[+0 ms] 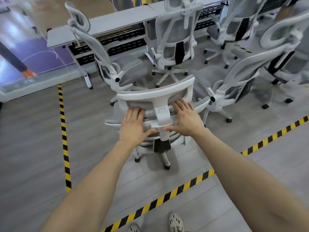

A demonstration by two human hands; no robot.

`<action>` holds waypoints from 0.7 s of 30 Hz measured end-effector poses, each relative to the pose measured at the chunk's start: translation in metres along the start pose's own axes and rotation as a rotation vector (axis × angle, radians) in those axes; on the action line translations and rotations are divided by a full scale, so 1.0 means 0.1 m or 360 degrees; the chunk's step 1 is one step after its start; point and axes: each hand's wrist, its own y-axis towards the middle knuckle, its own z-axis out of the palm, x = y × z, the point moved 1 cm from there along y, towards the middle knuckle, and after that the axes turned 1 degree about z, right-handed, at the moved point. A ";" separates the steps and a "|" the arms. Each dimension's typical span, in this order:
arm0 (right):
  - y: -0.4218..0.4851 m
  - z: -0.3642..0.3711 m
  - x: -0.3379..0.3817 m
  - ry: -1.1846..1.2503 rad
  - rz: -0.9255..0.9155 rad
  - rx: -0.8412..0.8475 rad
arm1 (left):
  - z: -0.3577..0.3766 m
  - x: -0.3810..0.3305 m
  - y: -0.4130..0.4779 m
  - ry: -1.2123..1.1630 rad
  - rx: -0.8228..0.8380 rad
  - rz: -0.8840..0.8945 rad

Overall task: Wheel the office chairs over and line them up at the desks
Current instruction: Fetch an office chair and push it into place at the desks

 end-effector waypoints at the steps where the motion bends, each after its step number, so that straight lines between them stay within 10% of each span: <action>1: 0.06 -0.01 -0.02 -0.0012 0.0015 -0.0003 | 0.01 0.02 0.09 0.0004 0.0004 0.0016; 9: -0.10 0.53 0.16 0.0038 0.0644 -0.0396 | -0.02 0.46 0.43 -0.0171 0.0116 0.0456; 15: -0.23 1.12 1.22 0.0222 0.0985 0.0556 | -0.10 1.73 0.15 -0.0241 0.0250 0.0412; 21: 0.61 1.34 2.68 0.0178 0.0626 0.0659 | -0.30 3.47 -0.19 0.0105 0.1046 0.0017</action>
